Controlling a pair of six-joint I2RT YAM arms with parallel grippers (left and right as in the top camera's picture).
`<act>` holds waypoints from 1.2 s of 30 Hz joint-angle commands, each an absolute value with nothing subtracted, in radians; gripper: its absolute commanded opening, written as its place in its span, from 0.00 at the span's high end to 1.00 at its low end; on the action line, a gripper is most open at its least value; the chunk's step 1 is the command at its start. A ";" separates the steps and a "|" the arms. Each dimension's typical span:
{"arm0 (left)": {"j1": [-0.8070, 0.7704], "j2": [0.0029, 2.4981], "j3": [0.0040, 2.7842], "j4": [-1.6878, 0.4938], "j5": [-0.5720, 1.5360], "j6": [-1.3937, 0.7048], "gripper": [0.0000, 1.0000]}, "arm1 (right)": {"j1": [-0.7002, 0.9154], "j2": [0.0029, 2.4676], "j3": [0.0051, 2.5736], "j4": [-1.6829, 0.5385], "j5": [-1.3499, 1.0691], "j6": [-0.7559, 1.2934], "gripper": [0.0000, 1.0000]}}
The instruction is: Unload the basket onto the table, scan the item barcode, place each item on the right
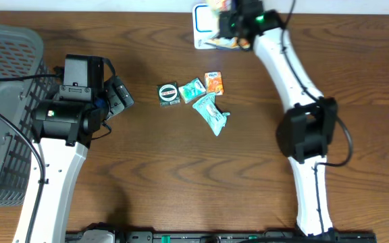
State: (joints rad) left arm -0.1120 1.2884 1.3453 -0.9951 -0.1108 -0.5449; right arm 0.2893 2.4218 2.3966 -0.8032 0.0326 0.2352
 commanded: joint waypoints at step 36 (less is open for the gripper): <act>-0.108 1.287 1.359 -0.999 -0.117 -0.535 0.02 | 0.001 2.345 2.227 -1.405 -0.545 -0.007 0.12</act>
